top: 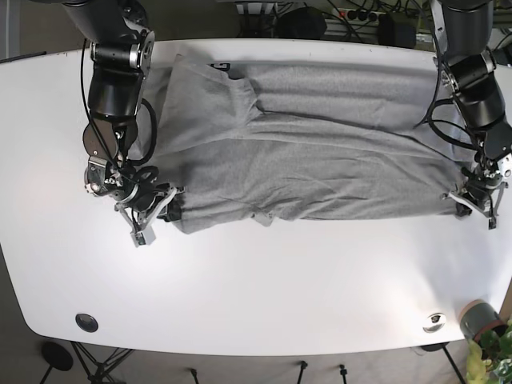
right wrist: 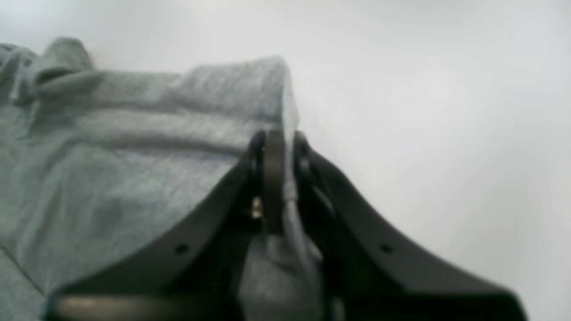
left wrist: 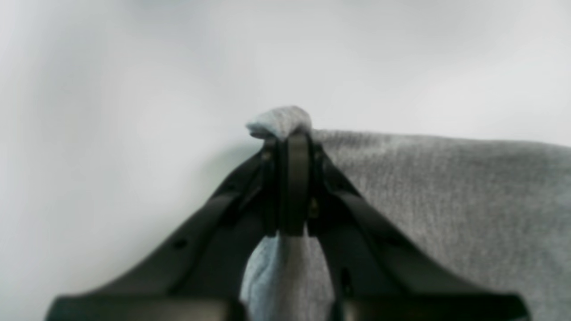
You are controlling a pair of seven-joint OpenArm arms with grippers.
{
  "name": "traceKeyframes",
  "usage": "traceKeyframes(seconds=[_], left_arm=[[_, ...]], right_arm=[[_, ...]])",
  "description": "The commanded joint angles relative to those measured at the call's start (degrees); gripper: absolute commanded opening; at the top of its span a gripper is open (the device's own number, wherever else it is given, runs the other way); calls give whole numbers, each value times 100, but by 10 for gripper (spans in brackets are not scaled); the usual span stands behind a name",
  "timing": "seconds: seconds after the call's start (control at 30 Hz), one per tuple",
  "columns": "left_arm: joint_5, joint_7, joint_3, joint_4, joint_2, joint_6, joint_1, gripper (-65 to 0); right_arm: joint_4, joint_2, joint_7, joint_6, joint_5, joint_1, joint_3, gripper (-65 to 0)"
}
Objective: Fold the T-shirt properly
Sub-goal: 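Lift the hem with both grippers and fold it over toward the collar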
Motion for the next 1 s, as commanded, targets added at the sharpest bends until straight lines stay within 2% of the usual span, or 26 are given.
traceKeyframes(seconds=[0.0, 0.17, 0.3, 0.47, 0.7, 0.97], left_arm=[[-341, 34, -12, 562, -85, -28, 55, -650], [-913, 359, -12, 1468, -76, -28, 495, -650], [-1168, 632, -12, 1863, -67, -28, 670, -650], [-1493, 694, -12, 2171, -85, -28, 969, -650], [-1563, 755, -566, 2355, -94, -28, 1277, -650], [-1572, 1423, -1093, 3094, -58, -28, 1629, -650]], right_arm=[[517, 58, -59, 31, 84, 118, -5, -626], [808, 67, -305, 23, 75, 100, 13, -626], [1098, 75, -455, 31, 93, 65, 13, -626], [1950, 75, -736, 23, 84, -225, 22, -626], [3005, 75, -1219, 14, 93, -647, 22, -626], [4122, 40, -1316, 14, 102, -1324, 321, -626]])
